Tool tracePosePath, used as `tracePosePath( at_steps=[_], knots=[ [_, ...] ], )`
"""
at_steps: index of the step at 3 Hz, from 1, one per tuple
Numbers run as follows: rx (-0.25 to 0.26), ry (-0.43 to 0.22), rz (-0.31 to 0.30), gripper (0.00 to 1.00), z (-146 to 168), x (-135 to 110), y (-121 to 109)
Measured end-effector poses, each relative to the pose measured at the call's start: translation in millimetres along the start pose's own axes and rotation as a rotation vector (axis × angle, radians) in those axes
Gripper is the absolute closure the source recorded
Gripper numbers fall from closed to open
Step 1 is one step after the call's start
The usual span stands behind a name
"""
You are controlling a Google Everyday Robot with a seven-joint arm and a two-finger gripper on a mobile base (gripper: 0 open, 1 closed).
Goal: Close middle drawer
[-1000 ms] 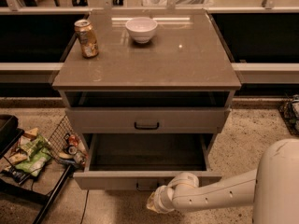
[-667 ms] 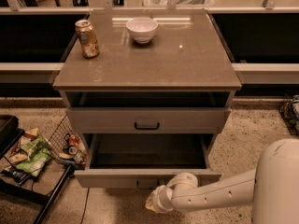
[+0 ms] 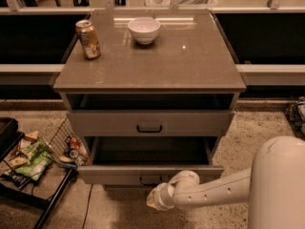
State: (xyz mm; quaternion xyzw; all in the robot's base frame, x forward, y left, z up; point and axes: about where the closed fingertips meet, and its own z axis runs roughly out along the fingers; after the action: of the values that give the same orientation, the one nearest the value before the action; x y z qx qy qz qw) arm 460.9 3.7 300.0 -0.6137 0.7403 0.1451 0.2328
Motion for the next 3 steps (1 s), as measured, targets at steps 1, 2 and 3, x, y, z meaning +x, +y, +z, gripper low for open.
tracePosePath(
  at_steps=[1,2,3],
  knots=[
    [0.016,0.006,-0.014,1.00,4.5,-13.4,-28.0],
    [0.019,0.007,-0.017,1.00,4.3,-15.1,-29.9],
    [0.053,0.014,-0.029,1.00,-0.3,-30.0,-63.4]
  ],
)
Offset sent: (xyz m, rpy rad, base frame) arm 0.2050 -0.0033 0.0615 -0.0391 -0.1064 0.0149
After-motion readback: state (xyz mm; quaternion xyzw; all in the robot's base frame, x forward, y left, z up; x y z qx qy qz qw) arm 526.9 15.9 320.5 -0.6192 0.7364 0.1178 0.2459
